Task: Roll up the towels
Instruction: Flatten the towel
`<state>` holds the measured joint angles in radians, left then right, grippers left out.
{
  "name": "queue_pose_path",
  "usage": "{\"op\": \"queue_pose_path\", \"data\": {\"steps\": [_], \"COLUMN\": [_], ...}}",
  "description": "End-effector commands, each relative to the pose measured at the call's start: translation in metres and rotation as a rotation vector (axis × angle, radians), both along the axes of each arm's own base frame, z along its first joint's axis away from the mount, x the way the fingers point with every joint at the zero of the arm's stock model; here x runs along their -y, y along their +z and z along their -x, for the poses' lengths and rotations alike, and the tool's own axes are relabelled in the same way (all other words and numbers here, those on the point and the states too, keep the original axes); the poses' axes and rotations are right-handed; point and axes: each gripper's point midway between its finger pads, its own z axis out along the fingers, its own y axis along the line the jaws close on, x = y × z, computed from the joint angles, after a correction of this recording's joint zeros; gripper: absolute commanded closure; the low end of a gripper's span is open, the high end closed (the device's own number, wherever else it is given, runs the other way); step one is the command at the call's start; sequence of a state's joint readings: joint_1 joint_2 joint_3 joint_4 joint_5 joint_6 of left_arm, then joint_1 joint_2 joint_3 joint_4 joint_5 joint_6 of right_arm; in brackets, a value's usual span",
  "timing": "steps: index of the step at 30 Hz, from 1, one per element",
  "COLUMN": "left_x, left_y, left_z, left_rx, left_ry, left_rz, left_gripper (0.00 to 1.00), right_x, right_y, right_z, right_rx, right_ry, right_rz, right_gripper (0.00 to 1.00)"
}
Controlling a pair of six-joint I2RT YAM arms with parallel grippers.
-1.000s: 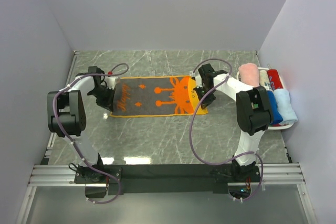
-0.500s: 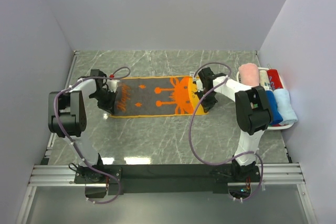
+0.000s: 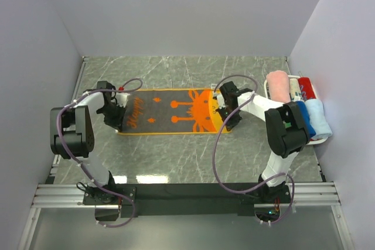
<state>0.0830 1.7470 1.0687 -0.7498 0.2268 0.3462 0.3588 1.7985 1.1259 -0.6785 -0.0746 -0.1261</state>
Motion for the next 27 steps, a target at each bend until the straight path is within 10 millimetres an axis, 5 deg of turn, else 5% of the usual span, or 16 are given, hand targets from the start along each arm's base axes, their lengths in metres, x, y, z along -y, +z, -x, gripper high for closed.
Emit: {"op": "queue_pose_path", "data": {"steps": [1, 5, 9, 10, 17, 22, 27], "left_x": [-0.023, -0.01, 0.003, 0.004, 0.01, -0.01, -0.017], "left_y": [-0.013, -0.003, 0.028, 0.037, 0.117, 0.124, 0.115], "left_z": [0.024, 0.023, 0.005, -0.002, -0.083, -0.131, -0.167], "left_rx": [-0.081, -0.081, -0.021, 0.006, 0.254, 0.322, 0.301], "left_ry": [-0.034, -0.075, -0.09, -0.082, -0.045, 0.034, 0.088], "left_rz": [-0.098, -0.029, 0.05, 0.068, 0.223, 0.216, 0.26], "left_gripper": [0.98, 0.89, 0.62, 0.58, 0.41, 0.52, 0.56], "right_x": [0.0, -0.013, -0.017, -0.018, -0.011, -0.009, -0.017], "right_y": [-0.009, 0.003, 0.03, 0.047, 0.102, 0.099, 0.089], "right_z": [0.046, 0.051, 0.031, 0.014, -0.065, -0.122, -0.157], "right_rx": [-0.129, -0.131, -0.026, 0.033, 0.191, 0.234, 0.234], "right_ry": [0.071, 0.097, 0.087, 0.07, -0.007, -0.013, -0.002], "right_rz": [0.026, -0.019, -0.054, -0.073, -0.172, -0.131, -0.138], "right_gripper": [1.0, 0.88, 0.29, 0.25, 0.32, 0.47, 0.48]}}
